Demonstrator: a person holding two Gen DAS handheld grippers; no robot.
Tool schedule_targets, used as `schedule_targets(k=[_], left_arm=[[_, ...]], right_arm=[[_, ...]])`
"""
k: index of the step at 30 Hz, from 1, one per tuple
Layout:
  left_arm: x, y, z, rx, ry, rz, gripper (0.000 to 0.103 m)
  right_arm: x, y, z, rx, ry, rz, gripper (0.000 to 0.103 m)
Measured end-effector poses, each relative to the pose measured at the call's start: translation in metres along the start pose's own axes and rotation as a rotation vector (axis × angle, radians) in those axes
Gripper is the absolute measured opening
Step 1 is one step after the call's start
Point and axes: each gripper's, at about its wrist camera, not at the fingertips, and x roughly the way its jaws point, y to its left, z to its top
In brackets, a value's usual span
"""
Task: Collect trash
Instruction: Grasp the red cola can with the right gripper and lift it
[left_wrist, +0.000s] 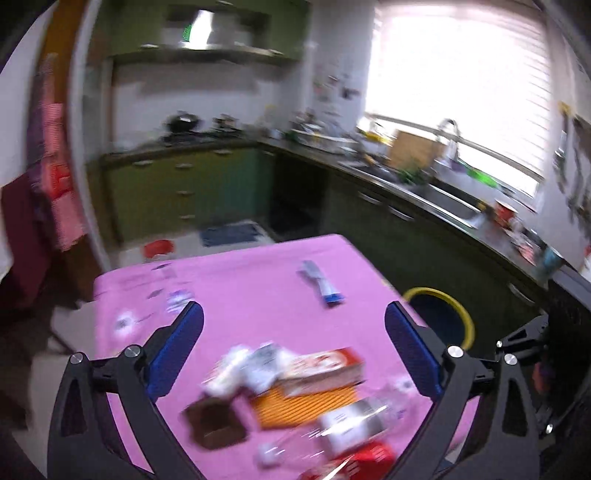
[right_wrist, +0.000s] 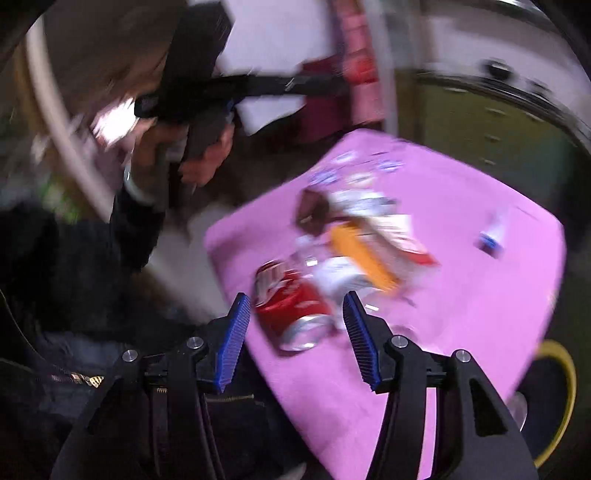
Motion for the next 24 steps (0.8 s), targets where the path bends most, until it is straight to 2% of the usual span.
schedule_targets(k=[3, 5, 8, 12, 18, 24], left_arm=[[-0.023, 0.026, -0.020, -0.035, -0.028, 0.095, 0.096], [-0.036, 0.042, -0.032, -0.068, -0.037, 0.132, 0.096], [-0.049, 0.063, -0.047, -0.128, -0.039, 0.139, 0.096], [-0.053, 0.081, -0.058, -0.175, -0.028, 0.139, 0.096], [-0.050, 0.088, -0.071, -0.191, -0.010, 0.118, 0.096], [-0.041, 0.087, -0.074, -0.199, 0.005, 0.094, 0.096]], right_arm=[[0.051, 0.020, 0.020, -0.138, 0.165, 0.036, 0.053], [0.071, 0.029, 0.019, -0.197, 0.235, 0.048, 0.053], [0.101, 0.042, 0.017, -0.275, 0.337, 0.029, 0.064], [0.126, 0.044, 0.020, -0.330, 0.420, -0.011, 0.070], [0.156, 0.044, 0.014, -0.393, 0.525, -0.070, 0.071], [0.168, 0.051, 0.006, -0.450, 0.562, -0.126, 0.073]])
